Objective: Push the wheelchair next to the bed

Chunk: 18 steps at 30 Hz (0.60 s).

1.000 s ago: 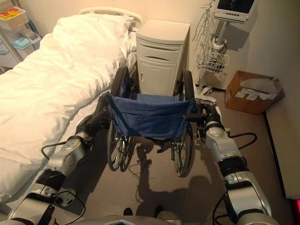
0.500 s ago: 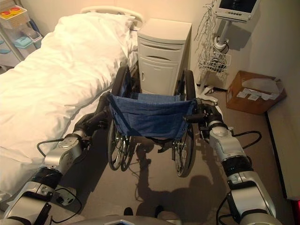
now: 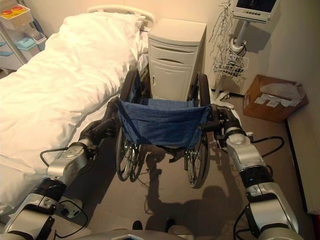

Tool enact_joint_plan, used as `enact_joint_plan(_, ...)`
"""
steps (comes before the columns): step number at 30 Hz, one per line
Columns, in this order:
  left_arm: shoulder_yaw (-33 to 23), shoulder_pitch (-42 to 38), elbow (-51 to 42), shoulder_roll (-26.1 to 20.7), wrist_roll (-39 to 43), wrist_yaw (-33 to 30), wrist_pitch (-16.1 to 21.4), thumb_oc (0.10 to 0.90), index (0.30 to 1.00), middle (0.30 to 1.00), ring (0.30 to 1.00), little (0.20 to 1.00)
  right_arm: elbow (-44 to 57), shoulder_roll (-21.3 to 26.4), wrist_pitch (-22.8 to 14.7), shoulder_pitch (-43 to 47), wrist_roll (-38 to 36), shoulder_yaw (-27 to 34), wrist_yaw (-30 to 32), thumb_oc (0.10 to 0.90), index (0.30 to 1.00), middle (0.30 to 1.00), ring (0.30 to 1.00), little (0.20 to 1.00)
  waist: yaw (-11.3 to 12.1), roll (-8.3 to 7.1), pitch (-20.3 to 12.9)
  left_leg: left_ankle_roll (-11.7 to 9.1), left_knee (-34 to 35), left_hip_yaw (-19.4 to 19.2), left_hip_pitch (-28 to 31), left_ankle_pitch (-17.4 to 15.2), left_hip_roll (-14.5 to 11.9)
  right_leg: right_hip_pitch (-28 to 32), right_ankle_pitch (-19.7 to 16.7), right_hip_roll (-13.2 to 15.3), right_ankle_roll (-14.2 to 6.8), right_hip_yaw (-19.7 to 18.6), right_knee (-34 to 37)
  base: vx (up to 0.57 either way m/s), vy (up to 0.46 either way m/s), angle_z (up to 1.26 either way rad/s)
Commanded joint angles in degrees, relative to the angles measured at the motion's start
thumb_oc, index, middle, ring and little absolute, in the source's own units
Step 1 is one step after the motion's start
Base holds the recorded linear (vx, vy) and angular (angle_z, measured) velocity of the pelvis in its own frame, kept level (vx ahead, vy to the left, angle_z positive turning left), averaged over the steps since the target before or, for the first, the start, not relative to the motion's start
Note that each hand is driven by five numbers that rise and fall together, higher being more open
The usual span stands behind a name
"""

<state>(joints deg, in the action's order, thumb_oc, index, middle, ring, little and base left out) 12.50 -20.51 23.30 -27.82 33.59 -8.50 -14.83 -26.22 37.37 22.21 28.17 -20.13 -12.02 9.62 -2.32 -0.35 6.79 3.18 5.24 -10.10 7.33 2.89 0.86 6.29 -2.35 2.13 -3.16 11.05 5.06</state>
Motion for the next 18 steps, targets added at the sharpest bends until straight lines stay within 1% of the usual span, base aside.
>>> enact_joint_plan(1, -5.3, -4.9, 2.5, -7.9, 0.4, -3.3, 7.0, 0.8, 0.9, 0.9, 0.9, 0.9, 0.4, 12.3, -5.8, 1.9, 4.0, 6.7, 7.2, 0.8, 0.9, 0.9, 0.9, 0.9, 0.7, -1.05, -4.9, -2.8, -0.7, -0.9, 0.9, -3.6, 1.4, -0.4, 0.3, 0.7, -3.2, -0.5, -3.0, 0.0, 0.0, 0.0)
enact_joint_plan(4, -6.2, -4.5, 1.6, -7.9, 0.7, -3.9, 8.5, 0.8, 0.9, 0.9, 0.9, 0.9, -0.2, 12.2, -6.3, 0.9, 4.2, 7.6, 7.3, 0.8, 0.9, 0.9, 0.9, 0.9, 0.7, -1.09, -5.0, -2.9, -0.6, -1.0, 0.9, -3.5, 1.4, -0.4, 0.3, 0.6, -3.2, -0.5, -2.8, 0.0, 0.0, 0.0)
enact_joint_plan(9, -7.6, -2.5, -2.2, -7.0, 0.0, -4.5, 9.7, 0.8, 0.9, 0.9, 0.9, 0.9, 0.2, 11.5, -6.9, -1.7, 4.5, 9.3, 7.1, 0.8, 0.9, 0.9, 0.9, 0.9, 0.9, -1.29, -4.8, -2.9, -0.5, -1.0, 0.8, -3.5, 1.3, -0.4, 0.3, 0.5, -3.1, -0.4, -2.7, 0.0, 0.0, 0.0)
enact_joint_plan(13, -8.1, -1.5, -3.5, -7.4, -2.3, -4.1, 8.6, 0.8, 0.9, 0.9, 0.9, 0.9, 0.3, 11.6, -6.5, -2.2, 4.7, 10.1, 6.8, 0.8, 0.9, 0.9, 0.9, 0.9, 1.2, -1.38, -4.8, -2.9, -0.4, -0.8, 0.8, -3.5, 1.3, -0.4, 0.4, 0.4, -3.1, -0.2, -2.6, 0.0, 0.0, 0.0)
enact_joint_plan(18, -8.2, -0.7, -2.9, -8.7, -3.3, -4.0, 6.1, 0.8, 0.9, 0.9, 0.9, 0.9, 0.2, 11.6, -7.0, -2.9, 4.0, 10.3, 7.0, 0.8, 0.9, 0.9, 0.9, 0.9, 1.5, -1.31, -4.8, -3.0, -0.4, -0.9, 0.7, -3.5, 1.2, -0.3, 0.4, 0.5, -3.2, 0.2, -2.5, 0.0, 0.0, 0.0)
